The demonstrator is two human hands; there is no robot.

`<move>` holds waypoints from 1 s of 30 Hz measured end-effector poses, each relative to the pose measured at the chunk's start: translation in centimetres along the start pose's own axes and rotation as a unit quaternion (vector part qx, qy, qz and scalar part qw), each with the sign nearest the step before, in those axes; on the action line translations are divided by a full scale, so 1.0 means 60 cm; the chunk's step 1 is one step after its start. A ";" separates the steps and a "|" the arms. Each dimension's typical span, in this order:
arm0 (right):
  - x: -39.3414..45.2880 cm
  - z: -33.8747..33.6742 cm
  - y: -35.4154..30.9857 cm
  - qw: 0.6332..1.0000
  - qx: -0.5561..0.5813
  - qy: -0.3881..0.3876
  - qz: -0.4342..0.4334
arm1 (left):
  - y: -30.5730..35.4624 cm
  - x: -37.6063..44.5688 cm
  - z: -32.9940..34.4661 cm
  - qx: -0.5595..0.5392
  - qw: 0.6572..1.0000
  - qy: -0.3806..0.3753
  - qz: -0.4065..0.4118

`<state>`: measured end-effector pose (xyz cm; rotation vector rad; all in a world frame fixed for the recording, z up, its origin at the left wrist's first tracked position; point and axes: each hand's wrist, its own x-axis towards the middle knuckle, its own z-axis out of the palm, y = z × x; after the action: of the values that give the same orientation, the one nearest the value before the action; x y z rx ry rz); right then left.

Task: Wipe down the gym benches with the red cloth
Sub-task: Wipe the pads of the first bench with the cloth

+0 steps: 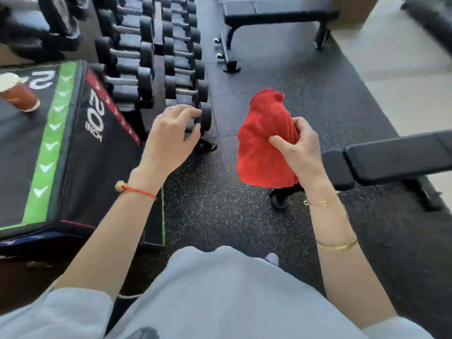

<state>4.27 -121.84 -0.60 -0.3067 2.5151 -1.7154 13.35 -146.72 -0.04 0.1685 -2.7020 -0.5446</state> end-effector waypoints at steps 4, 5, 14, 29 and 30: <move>0.003 -0.127 0.053 0.999 -0.017 0.043 0.024 | 0.111 0.042 0.073 -0.026 0.999 -0.016 0.031; 0.004 -0.157 0.067 0.998 -0.022 0.051 0.029 | 0.137 0.051 0.092 -0.032 0.999 -0.018 0.036; 0.049 -0.375 0.155 0.993 -0.065 0.084 0.046 | 0.330 0.125 0.237 -0.078 0.995 -0.019 0.061; 0.205 -0.468 0.266 0.992 -0.063 0.063 0.087 | 0.406 0.244 0.362 -0.056 0.996 -0.054 0.047; 0.220 -0.470 0.272 0.992 -0.063 0.057 0.089 | 0.407 0.254 0.369 -0.054 0.996 -0.055 0.043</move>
<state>-15.61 -93.15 -4.73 0.0106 2.6453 -1.5533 -10.25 -119.41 -4.10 -0.0074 -2.7609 -0.6911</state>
